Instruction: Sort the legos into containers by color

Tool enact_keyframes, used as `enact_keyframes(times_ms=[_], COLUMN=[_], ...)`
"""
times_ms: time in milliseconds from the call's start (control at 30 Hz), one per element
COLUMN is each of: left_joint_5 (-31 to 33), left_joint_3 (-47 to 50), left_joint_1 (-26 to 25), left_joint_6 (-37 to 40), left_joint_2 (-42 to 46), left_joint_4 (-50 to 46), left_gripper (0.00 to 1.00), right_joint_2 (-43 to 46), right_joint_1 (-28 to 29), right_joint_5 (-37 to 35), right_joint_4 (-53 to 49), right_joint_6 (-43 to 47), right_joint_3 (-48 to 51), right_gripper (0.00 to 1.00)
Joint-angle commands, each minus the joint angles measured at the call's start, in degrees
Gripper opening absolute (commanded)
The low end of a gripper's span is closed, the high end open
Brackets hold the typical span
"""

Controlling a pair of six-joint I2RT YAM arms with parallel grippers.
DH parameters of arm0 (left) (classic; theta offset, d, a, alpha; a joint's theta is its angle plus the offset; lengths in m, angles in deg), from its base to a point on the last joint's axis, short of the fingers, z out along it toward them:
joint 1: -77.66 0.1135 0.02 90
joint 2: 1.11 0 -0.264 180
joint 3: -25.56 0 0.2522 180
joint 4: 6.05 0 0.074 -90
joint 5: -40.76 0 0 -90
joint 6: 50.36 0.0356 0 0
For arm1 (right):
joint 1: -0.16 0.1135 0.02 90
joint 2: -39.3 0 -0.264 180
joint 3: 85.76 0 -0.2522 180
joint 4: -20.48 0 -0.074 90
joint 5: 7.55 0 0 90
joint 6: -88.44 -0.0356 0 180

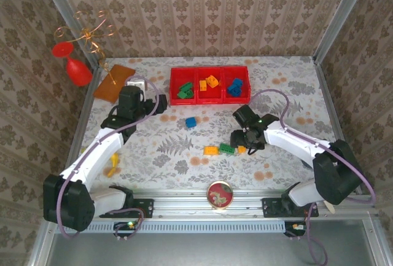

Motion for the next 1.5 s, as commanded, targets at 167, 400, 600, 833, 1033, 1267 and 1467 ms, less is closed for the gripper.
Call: enact_keyframes(times_ms=[167, 400, 600, 833, 1033, 1267, 1467], left_joint_5=[-0.3, -0.7, -0.9, -1.0, -1.0, -1.2, -1.2], left_joint_3=[0.5, 0.6, 0.9, 1.2, 1.3, 1.6, 1.7], left_joint_1=[1.0, 1.2, 1.3, 1.5, 1.7, 1.9, 2.1], left_joint_6=[-1.7, -1.9, -2.0, -2.1, -2.0, -2.2, -2.2], left_joint_2=[0.7, 0.2, 0.4, 0.7, 0.9, 0.8, 1.0], left_joint_4=[1.1, 1.3, 1.0, 0.7, 0.7, 0.9, 0.6], left_gripper=[1.0, 1.0, 1.0, 1.0, 1.0, 1.0, 1.0], right_joint_2=[-2.4, -3.6, -5.3, -6.2, -6.0, -7.4, -9.4], right_joint_1=[0.4, 0.4, 0.1, -0.9, -2.3, -3.2, -3.2], right_joint_5=[1.9, 1.5, 0.9, 0.2, 0.2, 0.9, 1.1], right_joint_4=[0.7, 0.5, 0.4, 0.8, 1.7, 3.3, 4.1], right_joint_6=[1.3, 1.4, 1.2, 1.1, 1.0, 1.2, 1.4], right_joint_3=[-1.0, -1.2, -1.2, -0.6, 0.2, 0.6, -0.1], right_gripper=[0.74, 0.68, 0.59, 0.47, 0.43, 0.45, 0.46])
